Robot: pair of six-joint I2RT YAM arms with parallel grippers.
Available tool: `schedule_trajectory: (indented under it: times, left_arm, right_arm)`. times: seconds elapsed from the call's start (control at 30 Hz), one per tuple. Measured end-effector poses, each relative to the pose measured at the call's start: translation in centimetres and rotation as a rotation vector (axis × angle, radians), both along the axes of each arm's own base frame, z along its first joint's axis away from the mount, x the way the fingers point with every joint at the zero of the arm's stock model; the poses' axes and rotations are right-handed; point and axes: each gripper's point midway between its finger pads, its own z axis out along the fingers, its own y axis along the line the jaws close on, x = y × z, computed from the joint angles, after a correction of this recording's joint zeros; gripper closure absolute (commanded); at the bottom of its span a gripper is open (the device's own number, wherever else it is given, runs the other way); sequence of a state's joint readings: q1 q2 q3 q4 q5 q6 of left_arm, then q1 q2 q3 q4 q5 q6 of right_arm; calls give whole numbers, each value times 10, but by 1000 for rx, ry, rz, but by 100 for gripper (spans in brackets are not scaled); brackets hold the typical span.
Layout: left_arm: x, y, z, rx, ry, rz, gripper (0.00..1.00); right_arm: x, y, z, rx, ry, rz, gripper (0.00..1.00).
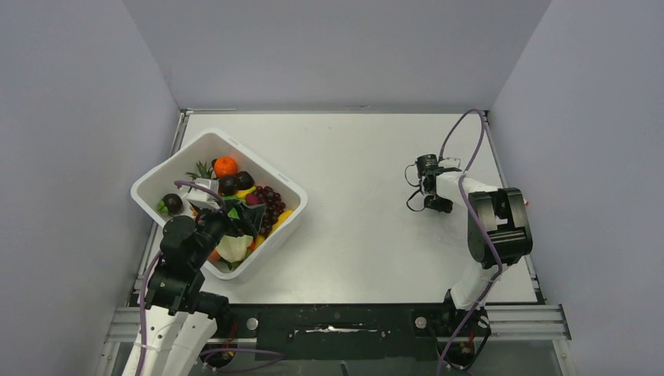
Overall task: Place the food in the zip-top bag and seal the zipper
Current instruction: Pick up the zipper food storage bag at the center of the board.
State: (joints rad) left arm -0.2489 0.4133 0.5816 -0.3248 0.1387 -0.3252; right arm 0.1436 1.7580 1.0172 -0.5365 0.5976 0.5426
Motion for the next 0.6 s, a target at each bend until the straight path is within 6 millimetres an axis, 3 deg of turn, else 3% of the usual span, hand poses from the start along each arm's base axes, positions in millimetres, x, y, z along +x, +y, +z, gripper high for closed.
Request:
schedule_trajectory:
  times: [0.2, 0.43, 0.6]
  left_arm:
    - [0, -1, -2, 5, 1, -5, 3]
    - [0, -1, -2, 12, -1, -7, 3]
    - [0, -1, -3, 16, 1, -7, 4]
  right_arm:
    - [0, 0, 0, -4, 7, 8, 100]
    - [1, 8, 4, -2, 0, 42, 100]
    - [8, 28, 24, 12, -55, 117, 100]
